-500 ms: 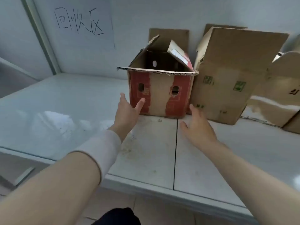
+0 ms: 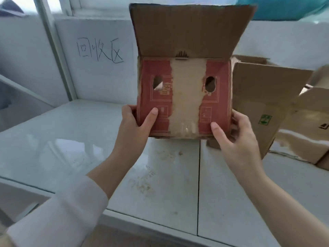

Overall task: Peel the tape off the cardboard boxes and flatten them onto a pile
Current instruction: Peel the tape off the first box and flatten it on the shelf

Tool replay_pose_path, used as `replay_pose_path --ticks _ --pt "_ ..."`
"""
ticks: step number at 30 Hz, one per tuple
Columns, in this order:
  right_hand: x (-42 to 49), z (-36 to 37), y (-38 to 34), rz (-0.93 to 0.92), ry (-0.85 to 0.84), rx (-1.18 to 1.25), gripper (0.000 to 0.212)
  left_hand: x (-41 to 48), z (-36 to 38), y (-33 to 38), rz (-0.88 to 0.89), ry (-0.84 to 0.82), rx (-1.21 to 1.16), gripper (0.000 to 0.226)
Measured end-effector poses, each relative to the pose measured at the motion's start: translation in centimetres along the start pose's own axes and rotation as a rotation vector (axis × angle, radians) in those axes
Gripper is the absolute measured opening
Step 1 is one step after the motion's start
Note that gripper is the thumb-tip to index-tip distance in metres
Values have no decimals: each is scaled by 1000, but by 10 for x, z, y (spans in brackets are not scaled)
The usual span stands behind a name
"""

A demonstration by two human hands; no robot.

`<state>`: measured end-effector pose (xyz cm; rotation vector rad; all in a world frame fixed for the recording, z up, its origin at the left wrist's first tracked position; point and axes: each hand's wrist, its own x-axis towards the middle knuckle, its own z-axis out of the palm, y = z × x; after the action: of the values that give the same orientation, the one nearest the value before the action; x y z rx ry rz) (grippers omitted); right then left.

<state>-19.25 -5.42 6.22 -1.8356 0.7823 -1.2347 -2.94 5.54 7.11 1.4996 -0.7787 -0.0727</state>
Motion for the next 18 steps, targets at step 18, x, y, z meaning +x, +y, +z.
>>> replay_pose_path --ticks 18 --pt "27 -74 -128 -126 -190 -504 51 8 -45 150 225 -576 667 54"
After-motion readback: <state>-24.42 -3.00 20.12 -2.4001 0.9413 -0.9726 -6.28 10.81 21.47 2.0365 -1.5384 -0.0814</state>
